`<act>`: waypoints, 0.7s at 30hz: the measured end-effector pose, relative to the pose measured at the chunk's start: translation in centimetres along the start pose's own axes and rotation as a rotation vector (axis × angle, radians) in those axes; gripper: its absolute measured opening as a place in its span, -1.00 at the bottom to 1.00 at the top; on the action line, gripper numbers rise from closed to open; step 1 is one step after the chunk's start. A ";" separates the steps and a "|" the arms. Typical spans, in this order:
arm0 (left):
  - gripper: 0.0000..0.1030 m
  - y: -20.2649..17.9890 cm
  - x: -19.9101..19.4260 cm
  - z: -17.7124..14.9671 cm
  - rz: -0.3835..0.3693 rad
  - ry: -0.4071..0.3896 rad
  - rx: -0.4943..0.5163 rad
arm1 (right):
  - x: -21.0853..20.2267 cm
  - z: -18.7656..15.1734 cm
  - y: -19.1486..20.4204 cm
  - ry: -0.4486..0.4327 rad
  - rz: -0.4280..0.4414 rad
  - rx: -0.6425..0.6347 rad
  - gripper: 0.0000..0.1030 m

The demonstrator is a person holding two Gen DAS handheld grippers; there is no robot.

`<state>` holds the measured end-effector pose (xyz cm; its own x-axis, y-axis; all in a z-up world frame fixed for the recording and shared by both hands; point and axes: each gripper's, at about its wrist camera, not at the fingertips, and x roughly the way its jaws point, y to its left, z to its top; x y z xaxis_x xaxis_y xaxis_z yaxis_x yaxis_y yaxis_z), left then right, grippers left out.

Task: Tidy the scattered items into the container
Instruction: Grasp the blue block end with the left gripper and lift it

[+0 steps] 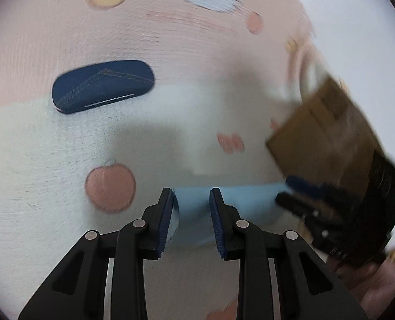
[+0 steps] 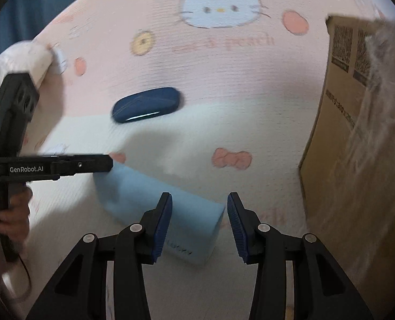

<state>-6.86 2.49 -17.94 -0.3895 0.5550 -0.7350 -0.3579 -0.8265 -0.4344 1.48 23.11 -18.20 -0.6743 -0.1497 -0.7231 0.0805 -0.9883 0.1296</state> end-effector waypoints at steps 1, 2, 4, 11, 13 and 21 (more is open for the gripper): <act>-0.41 0.4 0.5 0.4 -0.004 0.003 -0.037 | 0.4 0.4 -0.3 0.016 -0.015 0.013 -0.22; -0.41 0.7 0.9 0.7 -0.006 0.007 -0.054 | 0.6 0.7 -0.6 0.027 -0.038 0.018 -0.22; -0.41 0.9 1.5 1.1 0.003 0.008 -0.062 | 0.0 0.5 -1.0 0.011 -0.053 0.039 -0.21; -0.25 1.2 1.4 0.3 -0.010 0.050 -0.073 | 0.4 -1.3 -1.6 0.055 0.014 0.141 0.07; -0.24 1.3 1.6 0.1 0.014 0.063 -0.066 | 0.9 -1.5 -1.6 0.067 0.033 0.163 0.07; -0.15 1.7 2.8 0.1 -0.029 0.105 -0.104 | 3.2 -1.1 -1.8 0.114 0.086 0.258 0.08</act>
<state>-8.63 2.65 -20.65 -0.2878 0.5701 -0.7695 -0.2756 -0.8188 -0.5036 0.02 24.38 -21.52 -0.5854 -0.2497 -0.7714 -0.0647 -0.9340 0.3515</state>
